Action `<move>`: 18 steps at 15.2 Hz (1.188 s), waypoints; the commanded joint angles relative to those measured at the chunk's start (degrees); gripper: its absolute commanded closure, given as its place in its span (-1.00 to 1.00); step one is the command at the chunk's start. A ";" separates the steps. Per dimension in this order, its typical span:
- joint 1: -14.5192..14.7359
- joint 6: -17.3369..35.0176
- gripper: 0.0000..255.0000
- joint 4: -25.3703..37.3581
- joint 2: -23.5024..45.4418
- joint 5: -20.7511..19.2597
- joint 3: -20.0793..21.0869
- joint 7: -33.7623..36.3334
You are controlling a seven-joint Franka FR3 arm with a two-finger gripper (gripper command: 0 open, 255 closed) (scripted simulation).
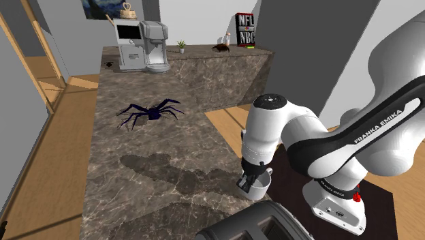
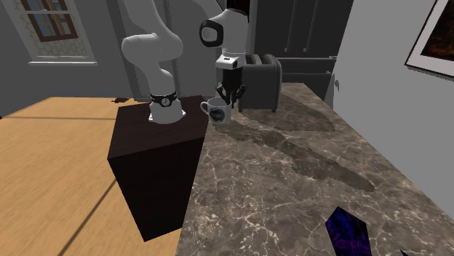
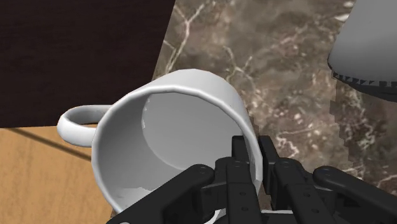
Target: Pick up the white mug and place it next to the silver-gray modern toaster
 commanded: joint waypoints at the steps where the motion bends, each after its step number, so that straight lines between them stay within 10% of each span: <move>1: 0.00 0.01 -1.00 0.00 0.01 0.00 0.01 0.01; 18: 1.11 -10.35 -1.00 3.18 -7.32 0.53 -2.27 -1.00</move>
